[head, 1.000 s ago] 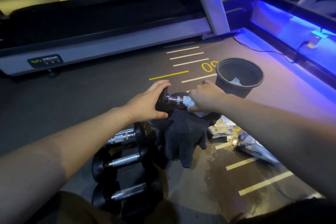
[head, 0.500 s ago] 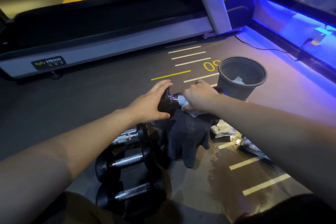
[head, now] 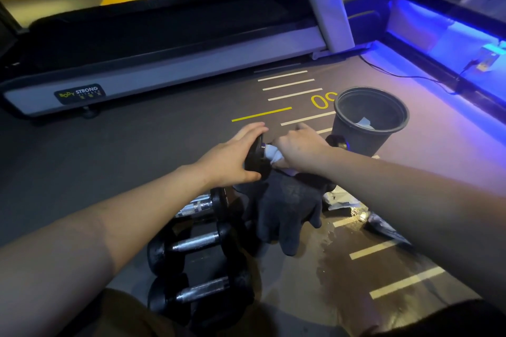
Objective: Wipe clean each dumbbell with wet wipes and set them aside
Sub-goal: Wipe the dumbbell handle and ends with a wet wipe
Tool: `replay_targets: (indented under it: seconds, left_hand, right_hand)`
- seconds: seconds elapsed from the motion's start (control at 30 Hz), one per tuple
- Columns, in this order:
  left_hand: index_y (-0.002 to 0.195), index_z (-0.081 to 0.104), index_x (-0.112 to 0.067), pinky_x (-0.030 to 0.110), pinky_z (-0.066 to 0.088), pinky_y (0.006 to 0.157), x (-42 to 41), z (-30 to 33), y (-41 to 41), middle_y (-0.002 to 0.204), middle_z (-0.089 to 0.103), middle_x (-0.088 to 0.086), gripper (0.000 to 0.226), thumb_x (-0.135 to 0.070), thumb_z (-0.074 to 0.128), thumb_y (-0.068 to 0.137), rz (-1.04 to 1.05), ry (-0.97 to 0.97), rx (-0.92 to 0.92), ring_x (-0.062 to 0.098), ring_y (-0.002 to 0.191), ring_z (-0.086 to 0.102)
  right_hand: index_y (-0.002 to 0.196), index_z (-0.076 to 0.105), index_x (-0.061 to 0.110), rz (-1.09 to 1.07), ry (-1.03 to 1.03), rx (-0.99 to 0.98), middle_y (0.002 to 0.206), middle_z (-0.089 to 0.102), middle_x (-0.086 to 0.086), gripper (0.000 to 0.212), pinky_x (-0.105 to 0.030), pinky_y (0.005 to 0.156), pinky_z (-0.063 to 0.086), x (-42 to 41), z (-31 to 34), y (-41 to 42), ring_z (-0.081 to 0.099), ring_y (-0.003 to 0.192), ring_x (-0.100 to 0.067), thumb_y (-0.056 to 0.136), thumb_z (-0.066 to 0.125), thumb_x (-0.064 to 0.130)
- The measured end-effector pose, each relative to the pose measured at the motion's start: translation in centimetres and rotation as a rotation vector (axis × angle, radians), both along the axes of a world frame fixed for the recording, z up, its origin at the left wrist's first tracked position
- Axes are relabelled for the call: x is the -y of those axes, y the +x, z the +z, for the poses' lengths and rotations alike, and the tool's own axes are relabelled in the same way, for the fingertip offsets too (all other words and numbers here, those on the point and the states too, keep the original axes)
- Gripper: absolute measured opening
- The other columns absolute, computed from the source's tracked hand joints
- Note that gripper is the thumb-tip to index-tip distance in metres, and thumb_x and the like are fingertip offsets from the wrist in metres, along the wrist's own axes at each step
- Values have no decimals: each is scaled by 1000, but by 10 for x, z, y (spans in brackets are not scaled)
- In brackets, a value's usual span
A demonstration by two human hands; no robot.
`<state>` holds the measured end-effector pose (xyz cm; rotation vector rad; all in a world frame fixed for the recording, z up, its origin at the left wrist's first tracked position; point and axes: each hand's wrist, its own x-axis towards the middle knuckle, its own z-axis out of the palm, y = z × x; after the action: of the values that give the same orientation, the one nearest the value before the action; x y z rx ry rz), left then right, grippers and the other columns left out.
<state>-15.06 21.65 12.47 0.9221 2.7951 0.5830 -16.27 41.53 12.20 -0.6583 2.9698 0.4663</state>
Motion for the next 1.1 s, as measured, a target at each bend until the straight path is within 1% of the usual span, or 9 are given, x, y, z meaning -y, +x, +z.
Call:
replay_targets:
  seconds: [0.1,0.23,0.4,0.57,0.73,0.8,0.9,1.03,1.1]
  left_hand:
    - [154,17,-36,39,46,99,-1,0,-1,161,5,-26,101,-40,79,75,1,-4,-6,16,137,44]
    - [154,18,-36,37,44,99,-2,2,0,161,6,-26,100,-40,79,76,7,-3,-14,13,139,41]
    - [155,20,-33,36,42,100,-5,3,-3,162,8,-23,100,-39,80,75,13,5,-6,12,141,39]
    - [154,20,-33,39,44,103,-8,4,-3,161,10,-22,100,-39,81,74,12,-2,-12,13,140,40]
    - [155,20,-31,38,42,102,-7,4,-2,162,9,-21,101,-39,81,75,20,-11,-14,11,141,37]
    - [155,20,-31,38,42,103,-5,4,-2,162,9,-20,101,-39,81,75,24,-13,-11,11,142,36]
    - [155,19,-31,37,42,103,-5,4,-1,163,9,-19,101,-40,81,75,24,-9,-8,12,142,36]
    - [155,19,-31,39,42,103,-5,4,1,162,8,-21,100,-40,80,76,23,-7,-4,12,142,37]
    - [155,19,-31,39,42,103,-4,5,1,162,8,-21,100,-40,80,76,20,-6,-1,13,142,37]
  right_hand:
    - [89,68,21,-3,36,7,87,72,-3,39,-38,88,33,-15,1,1,67,84,-22,83,56,57]
    - [90,66,21,-22,88,36,91,72,-5,45,-40,97,33,-30,6,4,67,85,-23,84,53,64]
    - [104,64,19,-58,188,29,105,69,-7,53,-45,104,27,-54,14,13,61,103,-25,84,53,67]
    - [104,66,22,-85,152,48,104,68,-3,56,-47,102,27,-63,10,12,56,108,-25,78,54,71]
    - [109,65,27,-127,-7,139,103,68,1,78,-46,99,33,-67,12,7,56,108,-25,58,55,86]
    - [117,62,27,-104,-175,131,113,66,2,74,-45,102,33,-67,18,10,56,112,-24,65,61,80]
    - [119,65,25,-52,-375,62,118,65,2,54,-39,100,34,-62,27,14,57,113,-23,80,64,63]
    - [108,72,30,-47,-223,44,98,72,1,39,-35,96,34,-52,23,12,61,101,-25,83,64,58]
    - [93,72,28,-51,-110,61,85,69,1,38,-36,96,35,-54,19,10,63,93,-24,78,66,62]
